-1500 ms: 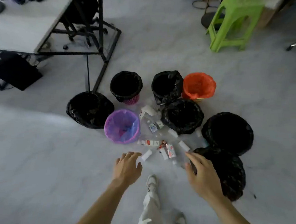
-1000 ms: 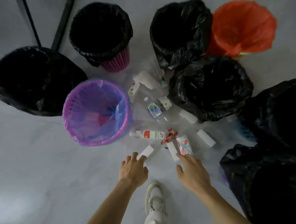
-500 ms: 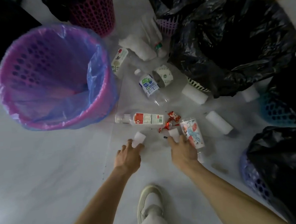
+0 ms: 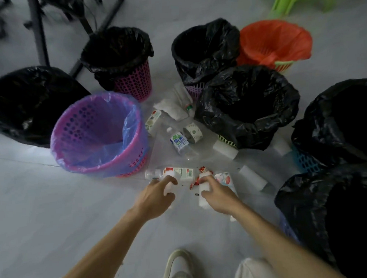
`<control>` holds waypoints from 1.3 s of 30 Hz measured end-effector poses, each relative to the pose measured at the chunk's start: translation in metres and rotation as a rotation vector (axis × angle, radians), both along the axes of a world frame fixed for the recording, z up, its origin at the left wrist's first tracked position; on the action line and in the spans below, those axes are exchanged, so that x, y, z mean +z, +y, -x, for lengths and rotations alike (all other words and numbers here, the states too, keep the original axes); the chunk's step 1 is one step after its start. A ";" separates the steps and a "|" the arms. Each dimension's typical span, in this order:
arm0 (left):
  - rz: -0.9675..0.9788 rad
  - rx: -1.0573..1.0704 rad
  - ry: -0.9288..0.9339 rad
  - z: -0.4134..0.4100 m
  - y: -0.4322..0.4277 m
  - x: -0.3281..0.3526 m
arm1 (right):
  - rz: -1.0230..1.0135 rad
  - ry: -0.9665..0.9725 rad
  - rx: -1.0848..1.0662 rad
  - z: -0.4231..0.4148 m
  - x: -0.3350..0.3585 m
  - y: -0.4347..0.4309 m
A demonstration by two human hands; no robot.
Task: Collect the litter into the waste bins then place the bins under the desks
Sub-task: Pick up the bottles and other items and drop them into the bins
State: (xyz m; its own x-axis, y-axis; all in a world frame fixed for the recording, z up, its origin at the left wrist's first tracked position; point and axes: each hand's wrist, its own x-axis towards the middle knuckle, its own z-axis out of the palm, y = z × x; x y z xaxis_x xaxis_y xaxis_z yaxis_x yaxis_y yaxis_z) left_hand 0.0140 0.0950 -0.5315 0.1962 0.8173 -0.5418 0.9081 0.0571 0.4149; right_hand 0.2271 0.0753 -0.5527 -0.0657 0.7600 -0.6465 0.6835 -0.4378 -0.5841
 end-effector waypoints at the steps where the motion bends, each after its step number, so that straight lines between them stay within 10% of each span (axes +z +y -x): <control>1: -0.019 0.003 -0.031 -0.005 0.001 0.012 | -0.055 0.049 -0.056 -0.004 0.012 -0.005; 11: -0.080 -0.094 -0.326 -0.133 -0.015 0.142 | -0.513 0.471 -0.574 -0.101 0.141 -0.099; 17: -0.156 -0.352 -0.409 -0.248 -0.065 0.155 | -0.656 0.209 -0.979 -0.184 0.152 -0.167; 27: -0.189 -0.557 -0.196 -0.285 -0.078 0.104 | -0.487 -0.343 -0.720 -0.236 0.107 -0.214; 39: -0.080 -0.372 0.187 -0.144 -0.009 0.054 | -0.783 -0.188 -0.371 -0.134 0.125 -0.113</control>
State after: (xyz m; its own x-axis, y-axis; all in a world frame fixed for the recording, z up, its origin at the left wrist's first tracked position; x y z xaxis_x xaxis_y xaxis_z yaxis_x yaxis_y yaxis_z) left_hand 0.1579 0.0863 -0.4772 0.3902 0.7501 -0.5340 0.9207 -0.3146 0.2309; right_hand 0.3616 -0.0376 -0.4276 0.3282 0.9400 0.0929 0.6919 -0.1722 -0.7012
